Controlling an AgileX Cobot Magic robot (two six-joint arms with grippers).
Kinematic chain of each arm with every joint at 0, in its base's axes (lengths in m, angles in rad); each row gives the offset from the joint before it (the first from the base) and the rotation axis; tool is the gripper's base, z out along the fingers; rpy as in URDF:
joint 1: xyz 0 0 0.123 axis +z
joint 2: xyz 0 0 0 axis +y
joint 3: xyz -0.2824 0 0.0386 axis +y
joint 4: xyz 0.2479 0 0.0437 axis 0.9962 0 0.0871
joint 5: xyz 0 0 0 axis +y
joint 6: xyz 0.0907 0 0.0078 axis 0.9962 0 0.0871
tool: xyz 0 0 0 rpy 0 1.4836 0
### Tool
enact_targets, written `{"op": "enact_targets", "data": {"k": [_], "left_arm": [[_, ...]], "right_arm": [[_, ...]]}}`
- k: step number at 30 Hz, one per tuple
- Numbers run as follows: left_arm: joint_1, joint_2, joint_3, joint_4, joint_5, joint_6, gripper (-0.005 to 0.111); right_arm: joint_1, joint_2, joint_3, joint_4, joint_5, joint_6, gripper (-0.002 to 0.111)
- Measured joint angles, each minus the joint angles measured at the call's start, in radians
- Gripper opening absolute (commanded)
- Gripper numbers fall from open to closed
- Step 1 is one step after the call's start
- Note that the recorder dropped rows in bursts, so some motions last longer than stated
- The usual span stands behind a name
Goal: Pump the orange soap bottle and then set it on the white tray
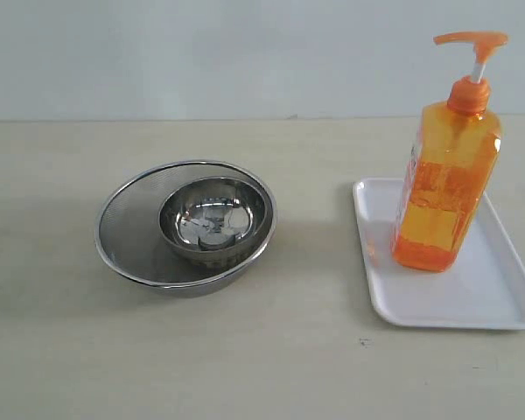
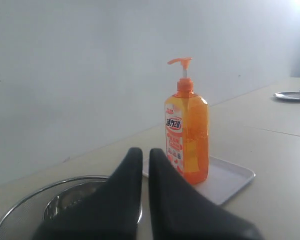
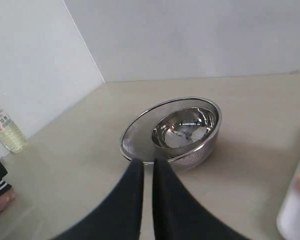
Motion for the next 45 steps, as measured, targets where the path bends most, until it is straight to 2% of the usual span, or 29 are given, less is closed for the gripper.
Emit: {"op": "enact_targets", "data": {"k": [7,10,15,20,25,35,37,41,43,44,45], "left_arm": [[0.0,0.0,0.0,0.0,0.0,0.006,0.005],[0.004,-0.041,0.0,0.0,-0.062,0.036,0.005],[0.057,-0.058,-0.002,0.0,-0.179,0.045,0.005],[0.12,-0.058,-0.002,0.0,-0.227,0.047,0.005],[0.121,-0.058,-0.002,0.0,-0.235,0.05,0.005],[0.121,-0.058,-0.002,0.01,-0.354,0.013,0.005],[0.121,-0.058,-0.002,0.107,-0.396,-0.104,0.005],[0.121,-0.058,-0.002,0.477,-0.452,-0.507,0.005],[0.121,-0.058,-0.002,0.719,-0.464,-0.758,0.005],[0.121,-0.058,-0.002,0.96,-0.466,-1.01,0.005],[0.121,-0.058,0.003,1.073,-0.466,-1.129,0.005]], "right_arm": [[0.0,0.0,0.0,0.0,0.0,0.0,0.003],[0.0,0.0,0.0,0.0,0.0,0.0,0.003],[0.0,0.0,0.0,0.0,0.0,0.0,0.003],[0.0,0.0,0.0,0.0,0.0,0.0,0.003],[0.0,0.0,0.0,0.0,0.0,0.0,0.003],[0.0,0.0,0.0,0.0,0.0,0.0,0.003],[0.0,0.0,0.0,0.0,0.0,0.0,0.003],[0.0,0.0,0.0,0.0,0.0,0.0,0.003],[0.0,0.0,0.0,0.0,0.0,0.0,0.003],[0.0,0.0,0.0,0.0,0.0,0.0,0.003],[0.0,0.0,0.0,0.0,0.0,0.0,0.003]]}}
